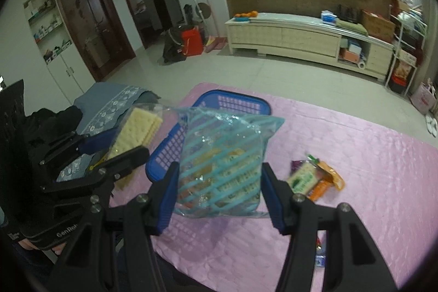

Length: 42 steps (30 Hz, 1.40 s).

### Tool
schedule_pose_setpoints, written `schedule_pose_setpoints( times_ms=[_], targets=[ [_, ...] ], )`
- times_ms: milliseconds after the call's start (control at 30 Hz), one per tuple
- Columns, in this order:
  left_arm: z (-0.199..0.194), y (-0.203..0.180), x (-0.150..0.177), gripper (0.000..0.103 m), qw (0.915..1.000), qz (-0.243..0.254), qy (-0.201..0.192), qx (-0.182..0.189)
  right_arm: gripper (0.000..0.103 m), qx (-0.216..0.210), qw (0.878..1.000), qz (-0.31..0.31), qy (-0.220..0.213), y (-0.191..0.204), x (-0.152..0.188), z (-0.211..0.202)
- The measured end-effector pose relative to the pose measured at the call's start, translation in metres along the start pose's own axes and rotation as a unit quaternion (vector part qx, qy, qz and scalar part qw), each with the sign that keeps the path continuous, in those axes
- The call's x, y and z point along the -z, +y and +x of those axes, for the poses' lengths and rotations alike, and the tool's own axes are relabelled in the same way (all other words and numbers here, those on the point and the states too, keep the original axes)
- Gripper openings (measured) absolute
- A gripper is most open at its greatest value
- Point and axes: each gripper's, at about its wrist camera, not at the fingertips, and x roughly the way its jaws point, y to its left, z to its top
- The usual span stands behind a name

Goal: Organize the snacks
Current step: 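Carry the cracker pack and light blue bag over the basket with both tools, then lower the light blue bag into the basket and open the right tool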

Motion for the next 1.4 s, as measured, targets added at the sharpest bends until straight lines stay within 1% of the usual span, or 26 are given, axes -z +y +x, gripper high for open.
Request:
schedule_pose_setpoints(
  times_ms=[300,333,600,733,967,1167,1267,1333,1400],
  targets=[
    [0.025,0.044,0.012,0.042,0.9991,-0.032,0.021,-0.014,0.062,-0.017,0.999,-0.018,0.039,0.028,-0.012,0.058],
    [0.029,0.048,0.014,0.042,0.9990,-0.035,0.024,-0.015,0.062,-0.018,0.999,-0.019,0.041,0.028,-0.011,0.061],
    [0.063,0.082,0.018,0.042,0.9974,-0.054,0.043,-0.020,0.062,-0.026,0.996,-0.017,0.084,0.037,-0.012,0.119],
    [0.077,0.093,0.016,0.042,0.9968,-0.061,0.049,-0.016,0.062,-0.025,0.994,-0.016,0.103,0.035,-0.011,0.145],
    [0.092,0.092,0.016,0.042,0.9969,-0.055,0.055,-0.008,0.062,0.007,0.992,-0.022,0.123,0.027,-0.011,0.169],
    [0.098,0.090,0.020,0.042,0.9965,-0.058,0.060,0.004,0.062,0.047,0.990,-0.043,0.127,0.027,-0.004,0.174],
    [0.096,0.092,0.021,0.042,0.9962,-0.061,0.062,0.006,0.062,0.057,0.988,-0.051,0.134,0.028,-0.001,0.175],
    [0.095,0.094,0.022,0.042,0.9959,-0.063,0.064,0.004,0.065,0.070,0.988,-0.047,0.126,0.028,0.000,0.172],
    [0.093,0.095,0.024,0.042,0.9957,-0.064,0.067,0.003,0.073,0.090,0.989,-0.046,0.111,0.028,-0.001,0.164]
  ],
)
